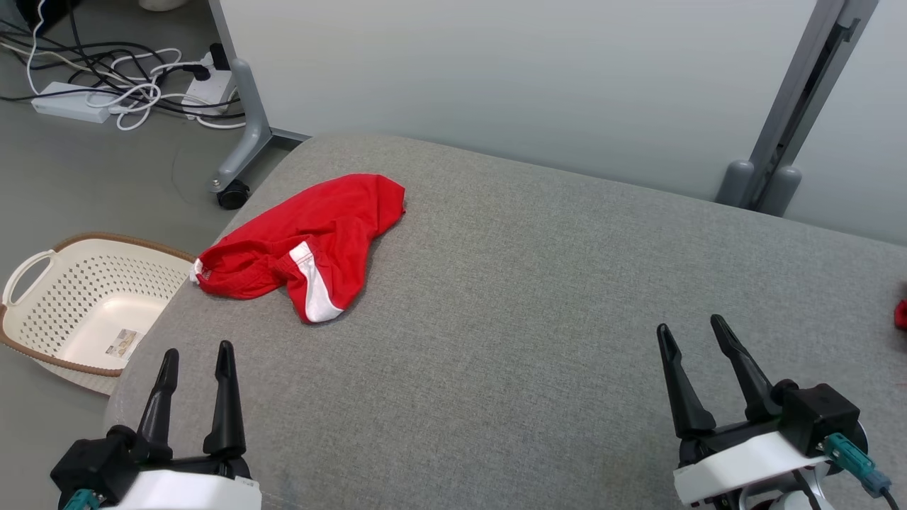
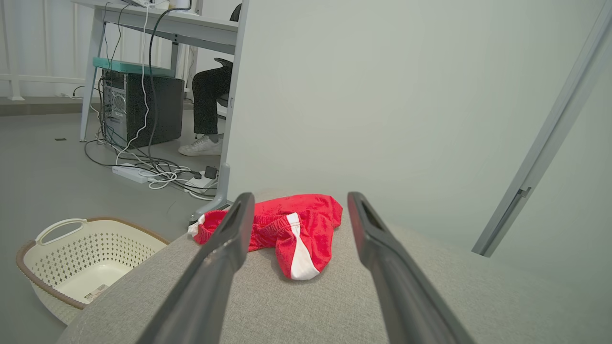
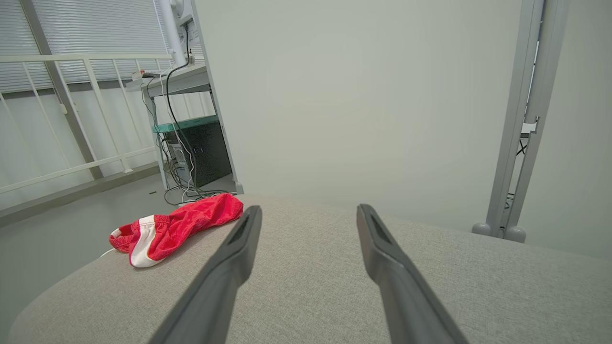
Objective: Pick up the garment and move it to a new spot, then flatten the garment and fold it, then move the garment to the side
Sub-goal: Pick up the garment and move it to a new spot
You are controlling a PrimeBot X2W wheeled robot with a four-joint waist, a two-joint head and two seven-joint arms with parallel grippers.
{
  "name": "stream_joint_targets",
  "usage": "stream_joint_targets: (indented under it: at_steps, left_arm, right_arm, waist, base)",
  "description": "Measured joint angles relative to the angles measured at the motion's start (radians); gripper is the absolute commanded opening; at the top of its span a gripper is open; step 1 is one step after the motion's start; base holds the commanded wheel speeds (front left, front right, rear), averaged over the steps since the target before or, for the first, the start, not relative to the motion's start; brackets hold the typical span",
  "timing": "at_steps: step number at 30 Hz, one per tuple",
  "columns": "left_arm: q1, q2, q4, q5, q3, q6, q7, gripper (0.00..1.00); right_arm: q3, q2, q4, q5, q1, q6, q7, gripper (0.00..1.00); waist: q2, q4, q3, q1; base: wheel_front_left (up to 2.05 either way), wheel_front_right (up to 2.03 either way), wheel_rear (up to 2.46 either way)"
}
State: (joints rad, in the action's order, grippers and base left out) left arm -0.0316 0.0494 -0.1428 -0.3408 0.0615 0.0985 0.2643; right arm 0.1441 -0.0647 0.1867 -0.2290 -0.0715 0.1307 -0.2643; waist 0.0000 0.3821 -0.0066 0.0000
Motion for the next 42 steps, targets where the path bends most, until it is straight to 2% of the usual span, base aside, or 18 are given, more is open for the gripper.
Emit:
stream_joint_targets:
  at_steps: [4,10,15,22,28,36,42]
  left_arm:
    - [0.037,0.004,-0.006,-0.024,-0.009,0.007,-0.008,1.00]
    - [0.188,0.108,-0.059,-0.091,-0.018,0.024,-0.128,1.00]
    - [0.331,0.231,-0.191,-0.219,-0.044,0.028,-0.321,1.00]
    - [0.514,0.415,-0.337,-0.425,-0.163,0.031,-0.557,1.00]
    - [0.612,0.542,-0.447,-0.563,-0.258,0.031,-0.671,1.00]
    - [0.656,0.649,-0.545,-0.676,-0.391,0.031,-0.785,1.00]
    - [0.659,0.677,-0.604,-0.761,-0.469,0.031,-0.886,1.00]
  right_arm:
    - [0.010,-0.001,0.000,0.000,-0.006,0.000,0.000,1.00]
    - [0.019,-0.009,0.005,0.006,-0.032,0.000,0.000,1.00]
    - [0.036,-0.005,0.008,0.009,-0.064,0.000,0.000,1.00]
    - [0.051,-0.002,0.009,0.015,-0.109,0.000,0.000,1.00]
    - [0.072,0.003,0.006,0.022,-0.151,0.000,0.000,1.00]
    - [0.069,0.009,-0.010,0.040,-0.181,0.000,0.000,1.00]
    - [0.062,0.011,-0.015,0.044,-0.185,0.000,0.000,1.00]
  waist:
    - [0.0000,-0.002,0.011,0.0000]
    - [0.0000,-0.038,0.038,0.0000]
    - [0.0000,-0.094,0.066,0.0000]
    - [0.0000,-0.185,0.117,0.0000]
    - [0.0000,-0.261,0.182,0.0000]
    - [0.0000,-0.355,0.274,0.0000]
    - [0.0000,-0.406,0.314,0.0000]
  base:
    - [0.00,0.00,0.00]
    - [0.00,0.00,0.00]
    - [0.00,0.00,0.00]
    - [0.00,0.00,0.00]
    - [0.00,0.00,0.00]
    - [0.00,0.00,0.00]
    - [0.00,0.00,0.00]
